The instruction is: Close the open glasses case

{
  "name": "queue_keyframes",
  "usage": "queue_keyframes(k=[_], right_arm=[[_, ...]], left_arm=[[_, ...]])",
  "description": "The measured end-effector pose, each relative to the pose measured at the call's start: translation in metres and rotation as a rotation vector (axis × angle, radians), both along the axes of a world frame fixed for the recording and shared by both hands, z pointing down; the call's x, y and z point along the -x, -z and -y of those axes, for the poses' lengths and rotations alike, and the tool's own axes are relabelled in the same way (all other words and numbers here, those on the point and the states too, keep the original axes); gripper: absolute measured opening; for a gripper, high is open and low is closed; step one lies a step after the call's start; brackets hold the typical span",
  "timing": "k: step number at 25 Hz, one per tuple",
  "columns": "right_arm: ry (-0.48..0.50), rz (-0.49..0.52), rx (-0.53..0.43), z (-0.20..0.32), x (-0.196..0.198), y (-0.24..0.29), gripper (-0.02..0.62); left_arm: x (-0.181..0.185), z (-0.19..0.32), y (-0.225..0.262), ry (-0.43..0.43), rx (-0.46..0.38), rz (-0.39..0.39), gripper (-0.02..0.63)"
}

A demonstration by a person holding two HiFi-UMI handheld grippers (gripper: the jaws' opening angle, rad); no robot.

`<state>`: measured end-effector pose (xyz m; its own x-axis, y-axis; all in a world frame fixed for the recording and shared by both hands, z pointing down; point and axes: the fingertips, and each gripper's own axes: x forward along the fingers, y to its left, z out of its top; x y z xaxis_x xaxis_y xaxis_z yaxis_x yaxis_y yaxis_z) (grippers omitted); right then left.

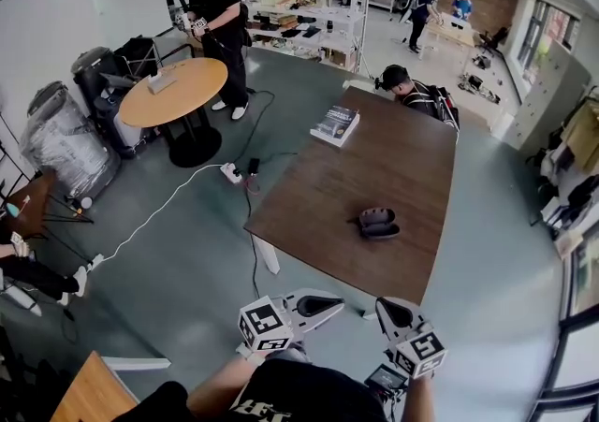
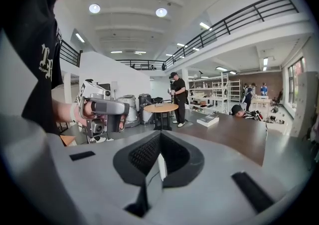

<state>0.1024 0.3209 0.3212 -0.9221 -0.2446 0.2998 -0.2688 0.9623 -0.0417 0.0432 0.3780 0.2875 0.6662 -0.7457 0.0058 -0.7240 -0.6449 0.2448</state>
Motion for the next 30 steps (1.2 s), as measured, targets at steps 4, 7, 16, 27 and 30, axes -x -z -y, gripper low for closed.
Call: queue_keyframes(k=[4,7,16,27,30], right_arm=[[-0.011,-0.019,-0.005,0.009,0.037,-0.002,-0.012],[-0.031,-0.044,-0.011,0.015,0.048,-0.006,-0.012],[-0.111,-0.091,0.015,0.034,0.046,-0.028,-0.012],[-0.085,-0.123,0.017,0.074,0.059,-0.046,-0.012],[-0.082,-0.111,0.020,0.093,0.065,-0.050,-0.012]], left_arm=[[0.038,0.009,-0.003,-0.014,0.004,-0.015,0.006],[0.054,0.015,-0.010,-0.032,0.009,-0.027,0.006],[0.074,0.035,-0.029,-0.061,0.022,-0.034,0.006],[0.084,0.065,-0.048,-0.044,0.081,-0.029,0.006],[0.092,0.083,-0.054,-0.020,0.103,-0.023,0.006]])
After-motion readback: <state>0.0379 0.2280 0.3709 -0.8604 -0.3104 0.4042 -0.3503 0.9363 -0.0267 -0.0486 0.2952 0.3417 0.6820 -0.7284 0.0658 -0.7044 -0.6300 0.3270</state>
